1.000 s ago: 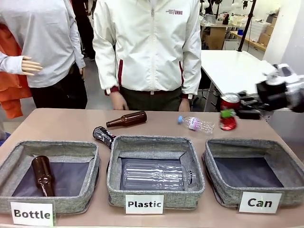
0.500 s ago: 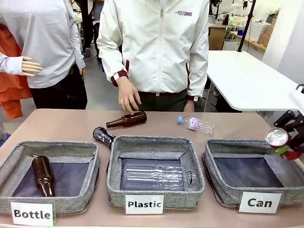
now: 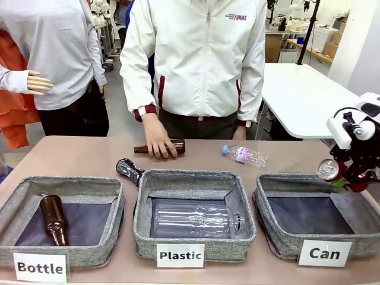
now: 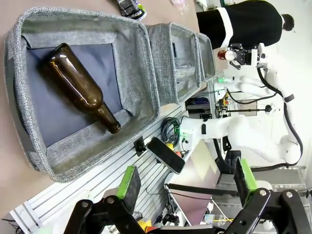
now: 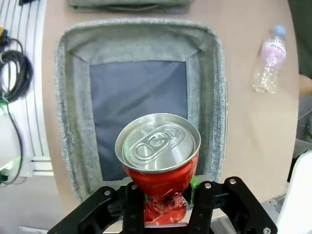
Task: Sort the can waste into the basket.
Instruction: Pick up the can waste from the table and place it in the right Fabric basket.
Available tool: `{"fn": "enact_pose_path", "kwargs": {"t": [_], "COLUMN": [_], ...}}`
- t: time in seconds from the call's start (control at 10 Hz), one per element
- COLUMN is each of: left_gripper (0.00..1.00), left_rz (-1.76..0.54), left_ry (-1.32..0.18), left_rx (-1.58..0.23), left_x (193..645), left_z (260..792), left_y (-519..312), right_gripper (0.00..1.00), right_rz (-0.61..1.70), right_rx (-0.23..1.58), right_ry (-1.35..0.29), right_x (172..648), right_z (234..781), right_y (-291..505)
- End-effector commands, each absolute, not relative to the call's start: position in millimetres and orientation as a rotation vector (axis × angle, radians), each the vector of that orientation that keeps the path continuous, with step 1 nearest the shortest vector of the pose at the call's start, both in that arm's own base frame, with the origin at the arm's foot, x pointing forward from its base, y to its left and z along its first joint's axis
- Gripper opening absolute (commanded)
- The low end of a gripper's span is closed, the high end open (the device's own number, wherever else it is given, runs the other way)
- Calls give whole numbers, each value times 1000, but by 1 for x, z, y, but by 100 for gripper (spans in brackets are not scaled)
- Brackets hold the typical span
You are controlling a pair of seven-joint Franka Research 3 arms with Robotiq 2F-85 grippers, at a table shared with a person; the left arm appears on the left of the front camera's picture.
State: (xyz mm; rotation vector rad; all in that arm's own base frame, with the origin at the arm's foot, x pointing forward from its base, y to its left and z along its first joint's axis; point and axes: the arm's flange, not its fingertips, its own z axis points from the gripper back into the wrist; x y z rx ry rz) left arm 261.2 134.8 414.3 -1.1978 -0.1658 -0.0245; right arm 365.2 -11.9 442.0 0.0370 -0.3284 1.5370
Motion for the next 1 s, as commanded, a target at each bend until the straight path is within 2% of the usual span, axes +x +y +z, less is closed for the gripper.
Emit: {"fn": "enact_pose_path", "kwargs": {"t": [0.0,0.2,0.3,0.4,0.5,0.9], "left_gripper": [100,100,100,100,100,100], "left_rz": [-31,-31,-31,-31,-31,-31], "left_ry": [-161,-161,-161,-161,-161,-161], "left_rx": [-1202,-1202,-1202,-1202,-1202,-1202], "left_x": [257,257,257,257,257,257], "left_z": [416,416,416,416,416,416], "left_y": [135,135,135,135,135,135], "right_gripper": [0,0,56,83,100,100], "right_rz": [1512,1504,1494,1499,1497,1476], "right_rx": [30,32,33,25,26,41], "right_ry": [-328,-320,-337,-317,-321,-338], "right_x": [343,347,348,349,349,354], "right_z": [424,425,427,426,425,425], "right_y": [-8,-8,-8,-8,-6,-1]}}
